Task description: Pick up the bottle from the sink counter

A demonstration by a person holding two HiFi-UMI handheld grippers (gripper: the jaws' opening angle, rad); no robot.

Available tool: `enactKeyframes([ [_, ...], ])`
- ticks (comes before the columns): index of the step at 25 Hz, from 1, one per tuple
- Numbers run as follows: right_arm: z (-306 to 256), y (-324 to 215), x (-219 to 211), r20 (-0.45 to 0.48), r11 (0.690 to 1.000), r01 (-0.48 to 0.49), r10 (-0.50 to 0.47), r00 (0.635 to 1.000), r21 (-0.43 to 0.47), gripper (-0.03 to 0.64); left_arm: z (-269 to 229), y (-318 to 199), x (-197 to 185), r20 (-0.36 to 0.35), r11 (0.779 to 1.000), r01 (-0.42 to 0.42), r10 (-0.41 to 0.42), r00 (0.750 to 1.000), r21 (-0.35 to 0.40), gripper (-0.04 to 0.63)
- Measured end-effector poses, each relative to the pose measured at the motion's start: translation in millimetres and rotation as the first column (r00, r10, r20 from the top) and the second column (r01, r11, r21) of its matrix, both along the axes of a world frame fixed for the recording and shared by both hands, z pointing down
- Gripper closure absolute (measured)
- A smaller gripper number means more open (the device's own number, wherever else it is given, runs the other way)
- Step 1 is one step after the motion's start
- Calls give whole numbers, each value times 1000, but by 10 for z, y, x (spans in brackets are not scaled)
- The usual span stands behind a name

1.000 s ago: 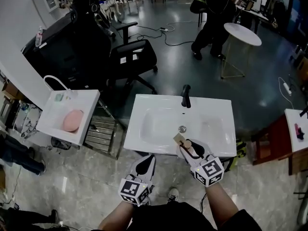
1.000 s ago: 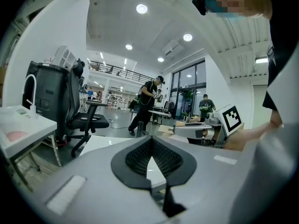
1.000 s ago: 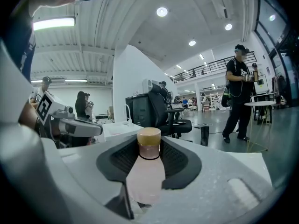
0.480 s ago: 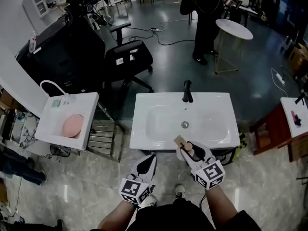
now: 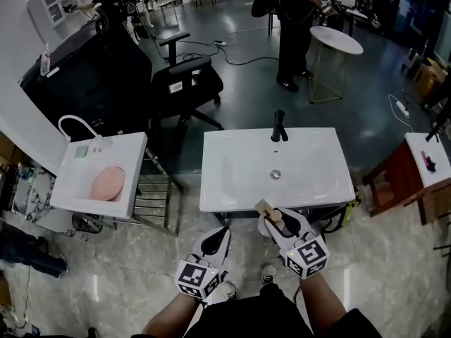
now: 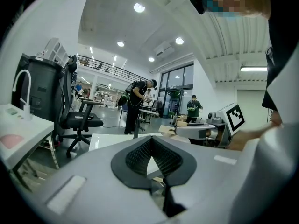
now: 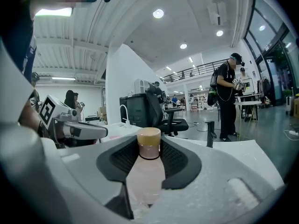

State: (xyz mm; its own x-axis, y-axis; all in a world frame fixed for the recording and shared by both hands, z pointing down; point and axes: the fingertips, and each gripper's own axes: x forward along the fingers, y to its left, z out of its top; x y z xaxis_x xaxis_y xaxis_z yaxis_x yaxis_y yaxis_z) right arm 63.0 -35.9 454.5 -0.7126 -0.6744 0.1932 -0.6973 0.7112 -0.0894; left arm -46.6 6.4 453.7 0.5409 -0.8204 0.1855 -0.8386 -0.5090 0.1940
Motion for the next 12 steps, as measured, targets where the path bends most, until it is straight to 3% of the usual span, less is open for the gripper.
enactKeyframes([
  [12, 20, 415, -301, -15, 999, -46, 46, 999, -5, 477, 59, 324, -303, -20, 999, -48, 48, 999, -4, 592],
])
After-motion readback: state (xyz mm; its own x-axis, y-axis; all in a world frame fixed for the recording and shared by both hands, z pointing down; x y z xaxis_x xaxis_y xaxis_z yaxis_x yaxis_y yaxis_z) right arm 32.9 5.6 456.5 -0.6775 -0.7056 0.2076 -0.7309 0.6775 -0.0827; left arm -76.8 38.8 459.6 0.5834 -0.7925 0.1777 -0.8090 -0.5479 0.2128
